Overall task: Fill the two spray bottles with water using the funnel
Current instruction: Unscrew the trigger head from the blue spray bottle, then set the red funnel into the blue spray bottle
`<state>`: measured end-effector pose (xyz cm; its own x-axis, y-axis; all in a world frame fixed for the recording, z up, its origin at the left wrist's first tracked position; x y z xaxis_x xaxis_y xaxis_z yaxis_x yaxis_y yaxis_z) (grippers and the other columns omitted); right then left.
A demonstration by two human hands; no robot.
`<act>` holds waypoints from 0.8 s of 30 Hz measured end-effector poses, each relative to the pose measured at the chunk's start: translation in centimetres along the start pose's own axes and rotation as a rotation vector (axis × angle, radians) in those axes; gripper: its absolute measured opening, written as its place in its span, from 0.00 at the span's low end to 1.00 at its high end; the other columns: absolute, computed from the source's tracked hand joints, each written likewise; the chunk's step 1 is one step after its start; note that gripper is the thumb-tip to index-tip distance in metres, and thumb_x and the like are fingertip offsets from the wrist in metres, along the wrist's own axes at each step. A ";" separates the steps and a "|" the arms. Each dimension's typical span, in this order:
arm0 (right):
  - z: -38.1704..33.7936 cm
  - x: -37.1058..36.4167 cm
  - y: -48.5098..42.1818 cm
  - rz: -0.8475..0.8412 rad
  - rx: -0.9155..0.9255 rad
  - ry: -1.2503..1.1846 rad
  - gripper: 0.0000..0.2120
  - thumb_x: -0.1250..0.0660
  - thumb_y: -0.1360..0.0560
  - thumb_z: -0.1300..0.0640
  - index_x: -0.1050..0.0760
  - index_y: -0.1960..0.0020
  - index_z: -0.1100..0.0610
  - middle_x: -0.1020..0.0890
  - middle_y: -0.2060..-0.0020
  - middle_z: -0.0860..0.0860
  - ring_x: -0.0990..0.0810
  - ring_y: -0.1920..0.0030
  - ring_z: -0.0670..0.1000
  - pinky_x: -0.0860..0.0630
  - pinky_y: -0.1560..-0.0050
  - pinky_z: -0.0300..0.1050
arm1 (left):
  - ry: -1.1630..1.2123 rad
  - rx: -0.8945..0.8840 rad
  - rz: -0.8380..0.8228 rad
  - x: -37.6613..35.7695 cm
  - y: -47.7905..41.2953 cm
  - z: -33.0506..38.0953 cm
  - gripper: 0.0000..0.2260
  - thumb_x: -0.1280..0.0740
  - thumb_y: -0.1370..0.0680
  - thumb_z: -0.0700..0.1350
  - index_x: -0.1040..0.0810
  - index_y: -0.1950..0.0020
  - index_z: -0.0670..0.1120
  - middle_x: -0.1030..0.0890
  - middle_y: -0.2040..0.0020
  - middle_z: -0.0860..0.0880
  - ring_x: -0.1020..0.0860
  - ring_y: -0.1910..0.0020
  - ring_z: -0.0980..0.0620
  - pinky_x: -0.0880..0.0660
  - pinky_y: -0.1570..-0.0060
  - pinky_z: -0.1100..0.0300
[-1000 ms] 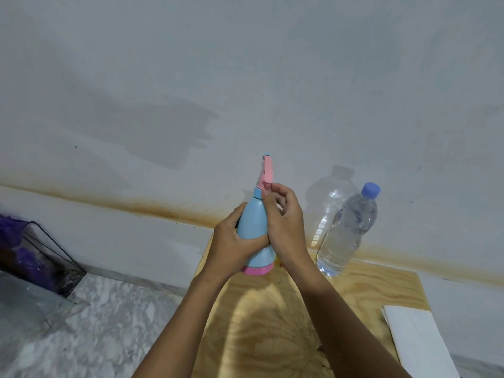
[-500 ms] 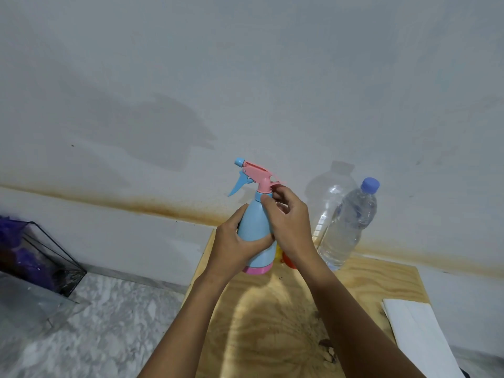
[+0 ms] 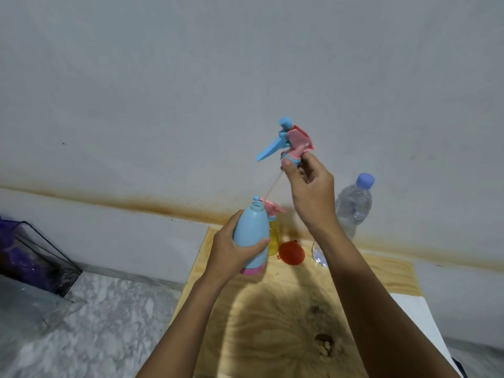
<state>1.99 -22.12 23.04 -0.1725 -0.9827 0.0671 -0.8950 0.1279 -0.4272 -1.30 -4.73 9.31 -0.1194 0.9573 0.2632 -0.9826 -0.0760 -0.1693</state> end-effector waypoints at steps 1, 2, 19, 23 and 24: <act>-0.2 0.6 -0.3 0.029 -0.001 -0.028 0.03 0.33 0.19 0.57 0.21 0.49 0.55 0.20 0.60 0.49 0.24 0.59 0.44 0.27 0.57 0.33 | 0.002 0.003 -0.003 -0.1 0.0 -0.3 0.30 0.19 0.33 0.52 0.27 0.34 0.58 0.20 0.43 0.57 0.20 0.46 0.57 0.17 0.54 0.54; -0.4 1.1 -0.5 0.058 -0.003 -0.059 0.03 0.34 0.19 0.57 0.21 0.49 0.53 0.19 0.58 0.49 0.22 0.56 0.46 0.25 0.53 0.35 | 0.001 0.006 -0.005 -0.3 0.0 -0.6 0.30 0.19 0.33 0.52 0.27 0.34 0.58 0.21 0.43 0.57 0.21 0.46 0.57 0.17 0.53 0.54; 13.7 4.9 7.5 0.024 -0.410 0.185 0.09 0.31 0.21 0.61 0.21 0.47 0.68 0.21 0.62 0.66 0.26 0.64 0.58 0.25 0.60 0.46 | 0.020 0.159 -0.017 -3.4 2.9 -7.7 0.27 0.20 0.31 0.44 0.31 0.39 0.58 0.24 0.45 0.57 0.23 0.49 0.57 0.24 0.66 0.69; 20.7 4.9 11.4 -0.011 -0.595 0.324 0.14 0.28 0.24 0.58 0.22 0.51 0.71 0.20 0.62 0.67 0.24 0.62 0.62 0.30 0.62 0.45 | 0.007 0.236 -0.031 -5.1 4.1 -9.9 0.28 0.20 0.32 0.42 0.31 0.40 0.57 0.23 0.47 0.58 0.23 0.53 0.64 0.25 0.62 0.72; 22.4 4.9 12.2 -0.040 -0.642 0.346 0.14 0.28 0.24 0.57 0.22 0.54 0.69 0.19 0.61 0.67 0.24 0.63 0.61 0.30 0.63 0.46 | -0.003 0.249 -0.040 -5.4 4.3 -10.5 0.29 0.20 0.32 0.41 0.31 0.39 0.56 0.23 0.48 0.58 0.23 0.53 0.67 0.26 0.61 0.72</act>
<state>-0.52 -28.34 -2.09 -0.1598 -0.9034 0.3980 -0.9499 0.2504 0.1871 -3.42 -7.35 -2.82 -0.0796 0.9603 0.2675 -0.9912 -0.1046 0.0807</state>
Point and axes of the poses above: each hand's wrist, its own y-axis away from the middle knuckle, its own x-axis out of the back of the hand, z = x × y, the point moved 9 cm from there along -y, towards the middle knuckle
